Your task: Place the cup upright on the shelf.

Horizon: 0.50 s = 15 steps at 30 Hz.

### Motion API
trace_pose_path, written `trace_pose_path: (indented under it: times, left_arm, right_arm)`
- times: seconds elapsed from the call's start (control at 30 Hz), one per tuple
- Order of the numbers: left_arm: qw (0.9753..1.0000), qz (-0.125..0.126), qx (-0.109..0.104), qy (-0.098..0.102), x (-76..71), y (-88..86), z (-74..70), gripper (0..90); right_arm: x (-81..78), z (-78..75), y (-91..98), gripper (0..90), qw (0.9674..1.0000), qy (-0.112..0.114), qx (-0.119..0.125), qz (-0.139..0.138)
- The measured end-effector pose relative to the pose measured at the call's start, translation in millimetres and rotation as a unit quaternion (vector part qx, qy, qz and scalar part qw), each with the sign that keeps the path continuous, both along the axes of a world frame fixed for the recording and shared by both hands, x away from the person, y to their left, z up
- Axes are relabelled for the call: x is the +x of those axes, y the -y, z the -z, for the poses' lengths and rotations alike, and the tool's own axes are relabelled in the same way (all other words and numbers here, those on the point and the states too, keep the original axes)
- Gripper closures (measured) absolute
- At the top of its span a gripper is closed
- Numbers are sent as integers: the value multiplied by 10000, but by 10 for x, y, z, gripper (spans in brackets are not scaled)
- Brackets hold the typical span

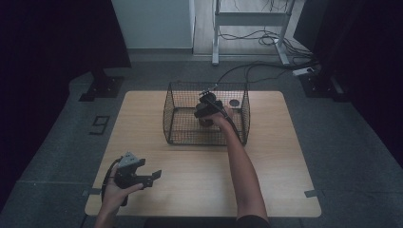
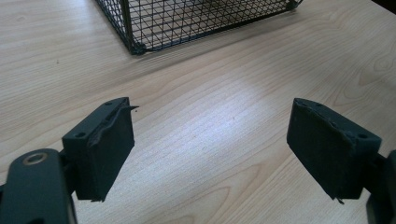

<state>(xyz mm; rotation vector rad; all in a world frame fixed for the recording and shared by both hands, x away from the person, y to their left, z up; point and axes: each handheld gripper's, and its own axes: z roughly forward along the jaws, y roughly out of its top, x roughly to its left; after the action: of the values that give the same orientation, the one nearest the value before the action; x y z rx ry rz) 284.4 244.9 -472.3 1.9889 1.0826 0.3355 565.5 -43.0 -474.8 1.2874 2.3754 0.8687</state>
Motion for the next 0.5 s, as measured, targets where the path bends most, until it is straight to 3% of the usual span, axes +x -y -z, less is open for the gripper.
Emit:
trace_pose_path:
  times: [0.5]
  left_arm:
    - [10000,11,-3,11,-5,1,-7,153]
  right_arm:
    - [18,79,-38,181,9993,-214,-300,-48]
